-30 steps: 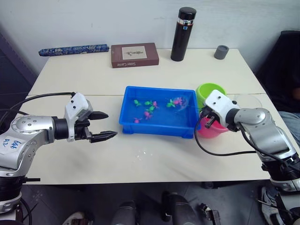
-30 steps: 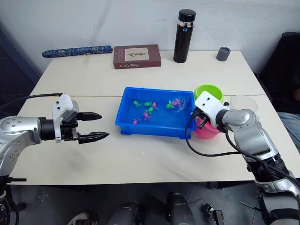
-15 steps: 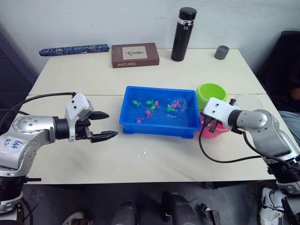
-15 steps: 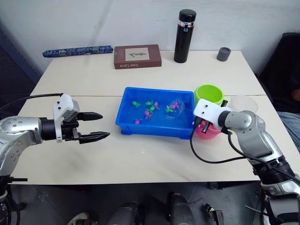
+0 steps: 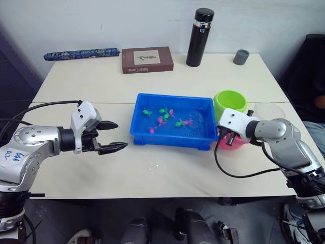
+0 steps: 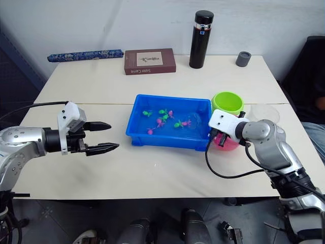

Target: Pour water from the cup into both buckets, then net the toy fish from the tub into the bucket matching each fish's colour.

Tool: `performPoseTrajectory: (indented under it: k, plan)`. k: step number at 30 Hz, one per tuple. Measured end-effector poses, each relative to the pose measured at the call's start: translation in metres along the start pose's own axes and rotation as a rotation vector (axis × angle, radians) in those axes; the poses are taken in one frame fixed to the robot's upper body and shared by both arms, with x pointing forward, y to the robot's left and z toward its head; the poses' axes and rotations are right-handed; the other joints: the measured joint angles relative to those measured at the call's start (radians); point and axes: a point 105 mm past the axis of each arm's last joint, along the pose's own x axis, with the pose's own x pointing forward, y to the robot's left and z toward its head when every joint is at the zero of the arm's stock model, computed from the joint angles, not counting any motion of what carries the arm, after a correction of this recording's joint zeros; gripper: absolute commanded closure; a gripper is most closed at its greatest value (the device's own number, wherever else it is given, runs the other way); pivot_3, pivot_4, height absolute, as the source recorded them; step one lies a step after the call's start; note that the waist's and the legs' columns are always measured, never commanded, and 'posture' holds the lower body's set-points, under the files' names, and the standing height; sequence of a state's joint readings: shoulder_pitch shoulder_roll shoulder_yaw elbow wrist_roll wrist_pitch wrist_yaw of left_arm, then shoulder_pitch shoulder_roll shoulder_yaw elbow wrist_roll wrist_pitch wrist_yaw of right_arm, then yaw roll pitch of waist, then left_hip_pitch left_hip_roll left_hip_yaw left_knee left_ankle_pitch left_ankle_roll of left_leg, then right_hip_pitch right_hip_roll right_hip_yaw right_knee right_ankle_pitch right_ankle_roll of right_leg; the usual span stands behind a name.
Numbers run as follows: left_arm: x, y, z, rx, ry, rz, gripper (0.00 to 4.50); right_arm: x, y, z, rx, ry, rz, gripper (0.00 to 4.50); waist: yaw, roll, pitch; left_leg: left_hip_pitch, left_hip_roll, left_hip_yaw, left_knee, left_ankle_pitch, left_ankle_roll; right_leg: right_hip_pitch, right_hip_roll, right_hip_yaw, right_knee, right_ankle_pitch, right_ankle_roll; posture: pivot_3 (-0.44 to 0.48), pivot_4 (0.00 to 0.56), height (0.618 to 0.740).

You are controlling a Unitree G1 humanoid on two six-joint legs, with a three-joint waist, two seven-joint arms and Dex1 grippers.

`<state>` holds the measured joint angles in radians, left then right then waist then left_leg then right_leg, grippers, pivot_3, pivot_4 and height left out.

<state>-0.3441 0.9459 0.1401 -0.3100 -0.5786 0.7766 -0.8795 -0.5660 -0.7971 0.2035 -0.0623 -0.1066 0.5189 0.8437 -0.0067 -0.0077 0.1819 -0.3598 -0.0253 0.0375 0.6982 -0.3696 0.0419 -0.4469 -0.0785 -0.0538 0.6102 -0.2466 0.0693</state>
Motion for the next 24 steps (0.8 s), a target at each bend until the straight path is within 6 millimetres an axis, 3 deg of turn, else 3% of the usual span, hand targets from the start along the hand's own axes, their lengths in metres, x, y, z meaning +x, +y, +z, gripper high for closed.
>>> performPoseTrajectory:
  k: [9, 24]
  plan:
    - [0.000, 0.000, 0.000, 0.004, -0.003, 0.000, 0.07, -0.015, 0.003, 0.014, 0.310, -0.044, 0.102, 4.50, 0.004, 0.000, 0.000, 0.000, 0.000, 0.000, 0.000, 0.000, 0.000, 0.000, 0.000, 0.000, 0.000, 0.000, 0.000, 0.000, 0.150, 0.740]
    - [0.001, 0.000, 0.001, 0.008, -0.008, -0.002, 0.07, -0.022, 0.001, 0.020, 0.391, -0.076, 0.116, 4.50, 0.004, 0.000, 0.000, 0.000, 0.000, 0.000, 0.000, 0.000, 0.000, 0.000, 0.000, 0.000, 0.000, 0.000, 0.000, 0.000, 0.150, 0.740]
